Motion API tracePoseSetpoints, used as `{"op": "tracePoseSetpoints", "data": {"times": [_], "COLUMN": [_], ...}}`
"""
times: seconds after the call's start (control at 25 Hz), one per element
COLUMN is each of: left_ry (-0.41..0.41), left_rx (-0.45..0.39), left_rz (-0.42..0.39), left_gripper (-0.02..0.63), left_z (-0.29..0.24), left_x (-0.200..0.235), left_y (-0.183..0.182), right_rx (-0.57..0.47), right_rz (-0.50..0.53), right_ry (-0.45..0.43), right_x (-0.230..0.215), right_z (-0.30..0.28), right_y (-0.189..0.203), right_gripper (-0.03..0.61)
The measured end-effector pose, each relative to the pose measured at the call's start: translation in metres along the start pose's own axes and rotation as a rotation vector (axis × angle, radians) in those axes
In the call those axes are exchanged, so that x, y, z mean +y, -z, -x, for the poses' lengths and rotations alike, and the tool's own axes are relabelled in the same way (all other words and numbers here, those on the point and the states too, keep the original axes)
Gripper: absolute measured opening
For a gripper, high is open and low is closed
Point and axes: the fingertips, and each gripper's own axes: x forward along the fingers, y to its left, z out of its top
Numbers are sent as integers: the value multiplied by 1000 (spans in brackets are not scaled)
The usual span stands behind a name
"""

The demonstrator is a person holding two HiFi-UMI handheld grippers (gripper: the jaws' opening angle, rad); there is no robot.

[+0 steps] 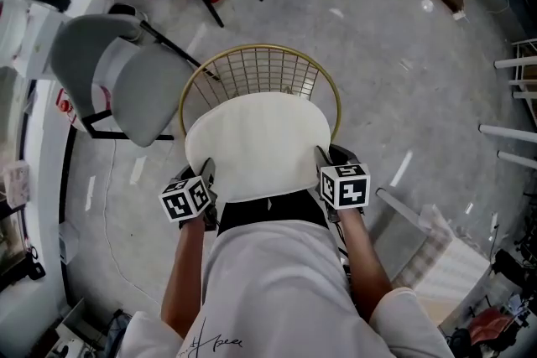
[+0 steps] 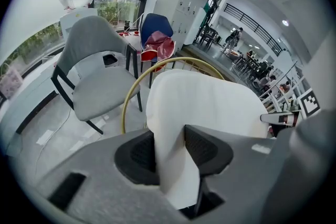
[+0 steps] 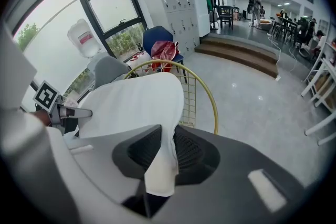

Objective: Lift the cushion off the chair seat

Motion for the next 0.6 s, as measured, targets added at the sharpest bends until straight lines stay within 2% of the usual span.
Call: {"op": "tracePoseSetpoints", "data": {"times": [0.6], "left_ry": [28], "left_rx": [-65], "left_rz": [-15], "left_gripper": [153], "left_z": [28], "left_x": [-13], "left_y": [-22], "right_rx": [-58], "right_rz": [27], "right_ry": [-4], "right_x": [9], "right_z": [35], "right_y": [-22], "right_gripper": [77]}}
